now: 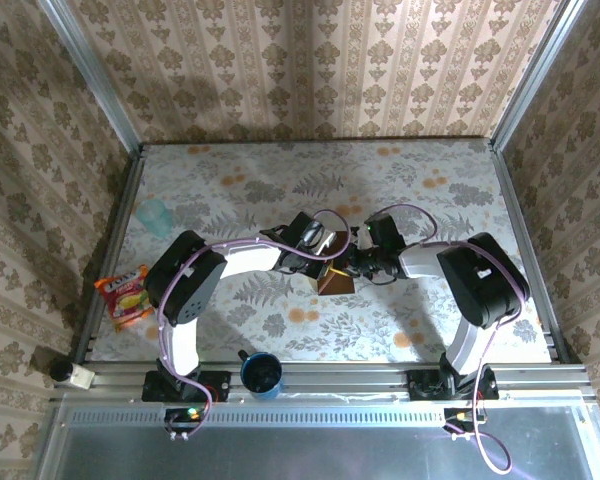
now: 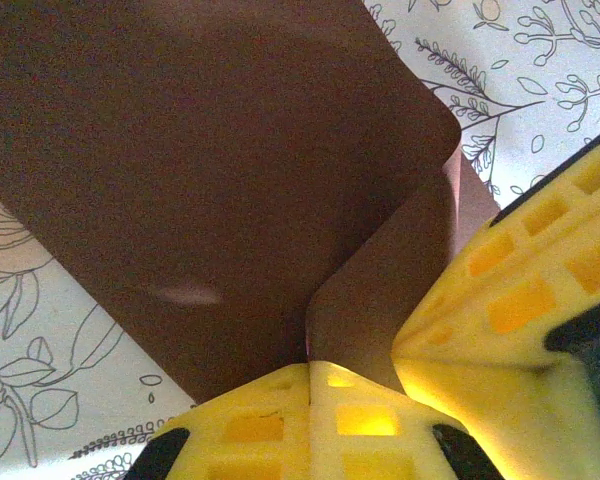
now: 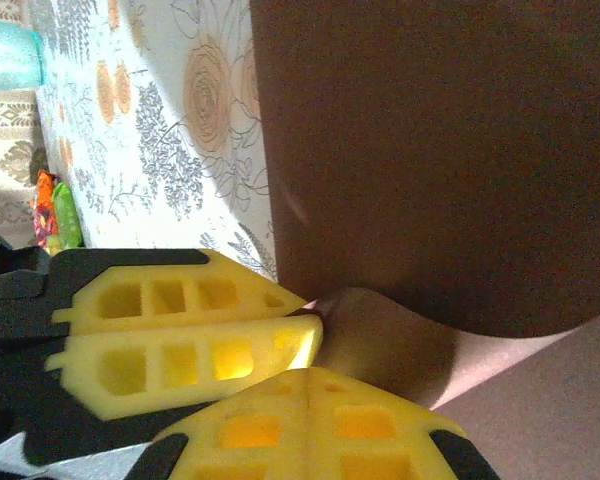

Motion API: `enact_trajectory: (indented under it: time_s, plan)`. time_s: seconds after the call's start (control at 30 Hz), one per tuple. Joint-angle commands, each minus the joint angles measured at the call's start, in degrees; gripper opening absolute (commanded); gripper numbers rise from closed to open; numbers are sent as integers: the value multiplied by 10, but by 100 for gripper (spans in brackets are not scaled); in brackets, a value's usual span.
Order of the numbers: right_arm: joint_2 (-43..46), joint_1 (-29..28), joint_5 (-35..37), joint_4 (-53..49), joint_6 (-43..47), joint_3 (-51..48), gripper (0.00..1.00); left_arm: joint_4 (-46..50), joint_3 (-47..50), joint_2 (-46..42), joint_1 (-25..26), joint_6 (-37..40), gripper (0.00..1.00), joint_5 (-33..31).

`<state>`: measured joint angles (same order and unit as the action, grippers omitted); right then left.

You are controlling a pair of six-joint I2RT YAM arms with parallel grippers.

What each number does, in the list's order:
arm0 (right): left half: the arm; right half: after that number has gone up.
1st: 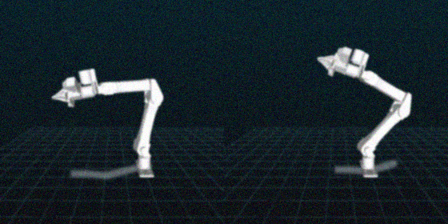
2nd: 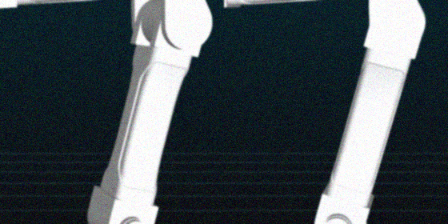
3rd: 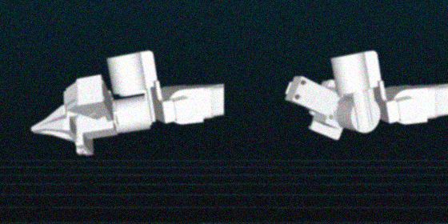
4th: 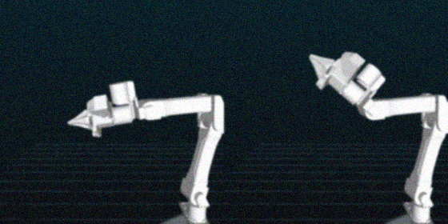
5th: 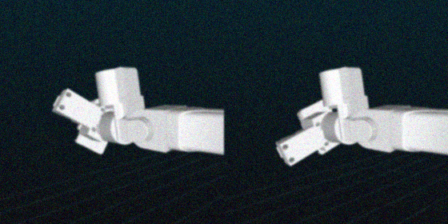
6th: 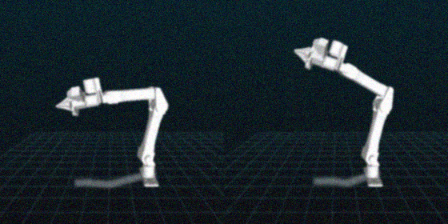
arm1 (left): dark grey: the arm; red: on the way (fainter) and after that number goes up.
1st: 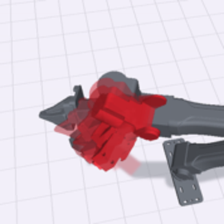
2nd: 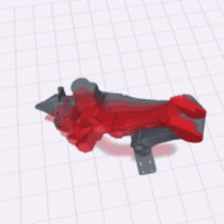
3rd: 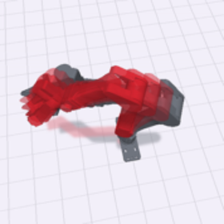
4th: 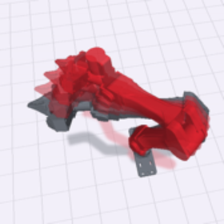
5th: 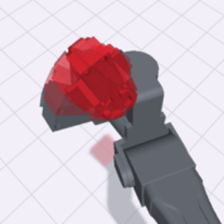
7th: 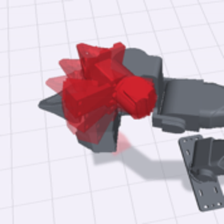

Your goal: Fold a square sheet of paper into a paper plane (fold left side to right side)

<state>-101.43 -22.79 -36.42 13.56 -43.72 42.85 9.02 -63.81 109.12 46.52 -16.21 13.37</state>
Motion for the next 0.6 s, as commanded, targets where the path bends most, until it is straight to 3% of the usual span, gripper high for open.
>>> enact_trajectory:
  time_s: [0.0,0.57]
  plan:
    - [-16,-4,8,-18,5,10,0,32,-7,20,5,13,0,-17]
    - [-24,-6,51,-76,26,0,0,27,-4,17,5,10,3,-16]
